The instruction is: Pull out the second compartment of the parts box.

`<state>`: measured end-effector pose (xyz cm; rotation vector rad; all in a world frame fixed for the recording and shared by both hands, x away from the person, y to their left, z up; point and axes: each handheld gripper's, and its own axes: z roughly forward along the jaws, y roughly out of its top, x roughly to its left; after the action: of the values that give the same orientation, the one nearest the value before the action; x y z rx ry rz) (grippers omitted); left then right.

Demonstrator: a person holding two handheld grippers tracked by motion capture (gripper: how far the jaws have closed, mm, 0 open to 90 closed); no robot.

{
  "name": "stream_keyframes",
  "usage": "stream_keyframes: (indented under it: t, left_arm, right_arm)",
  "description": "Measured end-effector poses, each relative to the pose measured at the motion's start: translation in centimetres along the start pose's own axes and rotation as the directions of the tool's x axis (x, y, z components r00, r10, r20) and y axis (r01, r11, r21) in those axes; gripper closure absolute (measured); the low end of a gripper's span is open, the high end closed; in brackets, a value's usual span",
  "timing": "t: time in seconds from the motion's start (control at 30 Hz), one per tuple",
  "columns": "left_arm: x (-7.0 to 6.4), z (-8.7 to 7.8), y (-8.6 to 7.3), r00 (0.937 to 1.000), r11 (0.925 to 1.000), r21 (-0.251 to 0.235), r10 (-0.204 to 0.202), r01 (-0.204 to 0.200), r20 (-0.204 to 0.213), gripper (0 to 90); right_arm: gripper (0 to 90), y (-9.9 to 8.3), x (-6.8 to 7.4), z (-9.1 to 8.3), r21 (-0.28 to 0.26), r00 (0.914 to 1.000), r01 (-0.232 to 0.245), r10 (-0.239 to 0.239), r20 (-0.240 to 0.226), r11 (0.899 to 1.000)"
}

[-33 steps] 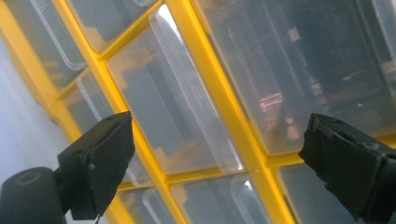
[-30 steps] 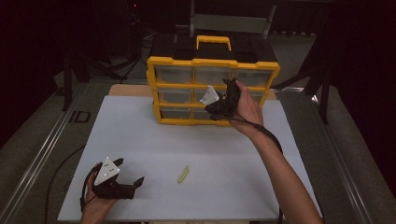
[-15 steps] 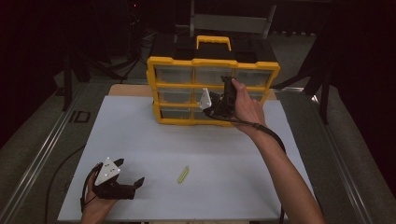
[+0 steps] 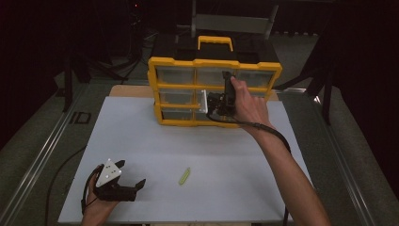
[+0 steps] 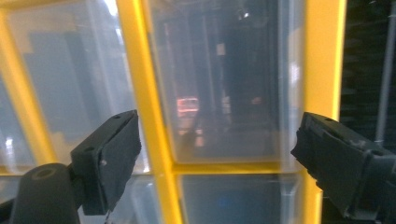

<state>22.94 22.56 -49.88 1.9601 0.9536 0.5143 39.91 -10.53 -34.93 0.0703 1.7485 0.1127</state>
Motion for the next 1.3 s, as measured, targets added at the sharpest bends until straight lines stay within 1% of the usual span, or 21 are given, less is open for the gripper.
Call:
stream_keyframes:
  t: [0.07,0.1,0.13,0.2,0.23,0.3,0.33,0.4,0.5,0.63,0.7,0.8,0.9,1.03,1.07,1.13,1.23,1.3]
  left_arm:
    - [0.0,0.0,0.0,1.0,1.0,0.0,0.0,0.0,0.0,0.0]
    - [0.0,0.0,0.0,1.0,1.0,0.0,-0.001,0.001,0.0,0.0]
    - [0.0,0.0,0.0,1.0,1.0,0.001,0.0,0.0,0.0,0.0]
    - [0.0,0.0,0.0,1.0,1.0,0.001,-0.001,0.001,0.0,0.1]
    - [0.0,0.0,0.0,1.0,1.0,0.001,-0.001,0.001,0.001,0.0]
    - [0.0,0.0,0.0,1.0,1.0,0.002,-0.001,0.001,0.0,0.0]
    - [0.0,0.0,0.0,1.0,1.0,0.002,-0.001,0.001,-0.001,0.0]
    - [0.0,0.0,0.0,1.0,1.0,0.003,-0.002,0.002,0.001,0.1]
    - [0.0,0.1,0.0,1.0,1.0,0.004,-0.001,0.001,0.001,0.0]
    - [0.0,0.1,0.0,1.0,1.0,0.007,0.001,-0.001,0.004,0.0]
    - [0.0,0.1,0.0,1.0,1.0,0.007,0.0,0.0,0.004,0.0]
    - [0.0,0.0,0.0,1.0,1.0,0.004,-0.001,0.001,0.003,0.1]
    - [0.0,0.0,0.0,1.0,1.0,0.004,-0.003,0.003,0.004,0.0]
    - [0.0,0.0,0.0,1.0,1.0,0.003,-0.003,0.003,0.005,0.1]
    - [0.0,0.0,0.0,1.0,1.0,0.003,-0.003,0.003,0.005,0.0]
    - [0.0,0.0,0.0,1.0,1.0,0.003,-0.003,0.003,0.004,0.0]
    - [0.0,0.0,0.0,1.0,1.0,0.003,-0.004,0.004,0.005,0.0]
    - [0.0,0.0,-0.1,1.0,1.0,0.002,-0.005,0.005,0.006,0.0]
  right_arm:
    - [14.6,0.1,-0.2,0.0,-0.001,0.9997,0.011,-0.011,0.022,1.0]
    - [14.6,0.2,-0.5,0.2,0.0,0.9986,0.025,-0.025,0.048,1.0]
    - [14.6,0.2,-0.5,0.2,0.0,0.9986,0.025,-0.025,0.048,1.0]
    - [15.2,0.2,-0.6,0.3,0.003,0.997,0.031,-0.031,0.07,1.0]
    - [15.6,0.3,-0.7,0.3,0.013,0.9965,0.035,-0.036,0.075,0.999]
    - [17.3,0.4,-1.0,0.6,0.027,0.9934,0.048,-0.051,0.103,0.998]
    - [17.3,0.4,-1.0,0.6,0.027,0.9934,0.048,-0.051,0.103,0.998]
    - [21.2,0.4,-1.1,0.8,0.035,0.992,0.05,-0.054,0.114,0.998]
    - [27.0,0.5,-1.2,1.0,0.05,0.9873,0.071,-0.077,0.139,0.996]
    - [40.4,0.4,-1.2,1.0,0.051,0.9788,0.085,-0.093,0.183,0.995]
    - [46.5,0.3,-1.2,1.1,0.041,0.9732,0.092,-0.099,0.208,0.995]
    - [51.0,0.2,-1.2,1.2,0.046,0.9677,0.102,-0.11,0.227,0.994]
    - [54.9,0.2,-1.1,1.2,0.038,0.9657,0.105,-0.111,0.235,0.994]
    - [59.2,0.3,-1.0,1.3,0.036,0.9568,0.122,-0.128,0.261,0.992]
    - [59.4,0.3,-1.0,1.3,0.036,0.9533,0.125,-0.13,0.273,0.992]
    - [60.0,0.3,-0.9,1.3,0.037,0.9508,0.135,-0.14,0.276,0.99]
    - [61.5,0.2,-0.7,1.3,0.035,0.9442,0.148,-0.152,0.292,0.988]
    - [61.8,0.1,-0.6,1.3,0.034,0.9443,0.145,-0.148,0.294,0.989]
